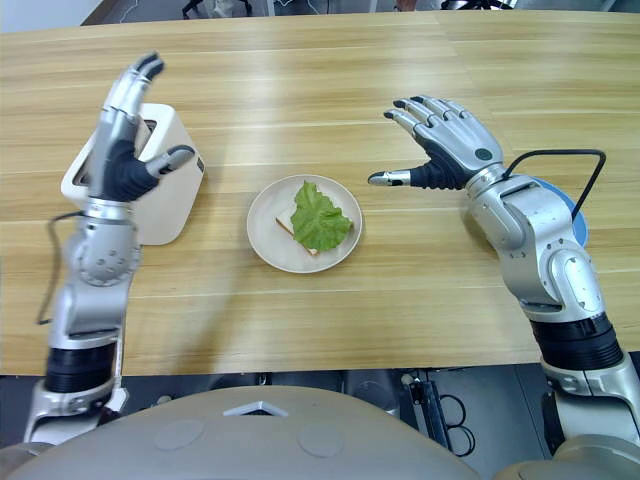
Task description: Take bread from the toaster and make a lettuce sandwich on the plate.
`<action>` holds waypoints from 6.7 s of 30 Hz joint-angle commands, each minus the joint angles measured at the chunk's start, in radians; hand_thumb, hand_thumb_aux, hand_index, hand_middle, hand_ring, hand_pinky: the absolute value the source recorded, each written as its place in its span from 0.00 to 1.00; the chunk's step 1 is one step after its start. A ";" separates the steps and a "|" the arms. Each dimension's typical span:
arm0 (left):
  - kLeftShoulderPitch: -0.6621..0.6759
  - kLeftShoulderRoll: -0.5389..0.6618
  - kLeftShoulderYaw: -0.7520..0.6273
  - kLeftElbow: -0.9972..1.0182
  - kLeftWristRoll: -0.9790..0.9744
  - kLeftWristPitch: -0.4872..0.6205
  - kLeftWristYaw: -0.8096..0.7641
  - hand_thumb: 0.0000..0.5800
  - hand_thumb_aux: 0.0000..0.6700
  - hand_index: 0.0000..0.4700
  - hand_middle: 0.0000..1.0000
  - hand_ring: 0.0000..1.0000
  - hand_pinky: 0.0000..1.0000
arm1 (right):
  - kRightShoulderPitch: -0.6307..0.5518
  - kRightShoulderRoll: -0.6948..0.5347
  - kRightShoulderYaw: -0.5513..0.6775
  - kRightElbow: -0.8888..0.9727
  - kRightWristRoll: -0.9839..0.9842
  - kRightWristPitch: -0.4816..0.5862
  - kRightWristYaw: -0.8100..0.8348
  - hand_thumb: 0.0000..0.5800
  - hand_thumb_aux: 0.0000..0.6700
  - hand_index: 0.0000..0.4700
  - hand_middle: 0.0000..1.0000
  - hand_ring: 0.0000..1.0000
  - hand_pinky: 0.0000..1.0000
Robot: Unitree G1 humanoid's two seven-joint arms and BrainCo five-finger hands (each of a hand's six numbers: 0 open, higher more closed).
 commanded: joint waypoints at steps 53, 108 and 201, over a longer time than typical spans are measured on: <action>-0.170 -0.011 0.117 -0.105 -0.394 -0.030 0.064 1.00 1.00 0.98 1.00 1.00 1.00 | 0.025 0.078 -0.001 0.181 0.002 0.001 -0.120 0.00 0.00 0.00 0.00 0.00 0.00; -0.430 -0.434 -0.396 1.354 -0.449 -0.155 -0.115 1.00 1.00 0.98 1.00 1.00 1.00 | 0.005 0.128 0.343 0.253 -0.122 -0.174 -0.100 0.00 0.00 0.00 0.00 0.00 0.00; 0.156 0.132 -0.417 0.199 -0.365 0.318 -0.651 1.00 1.00 0.98 1.00 1.00 1.00 | 0.084 0.095 0.338 0.199 0.212 -0.070 0.287 1.00 1.00 0.98 1.00 1.00 1.00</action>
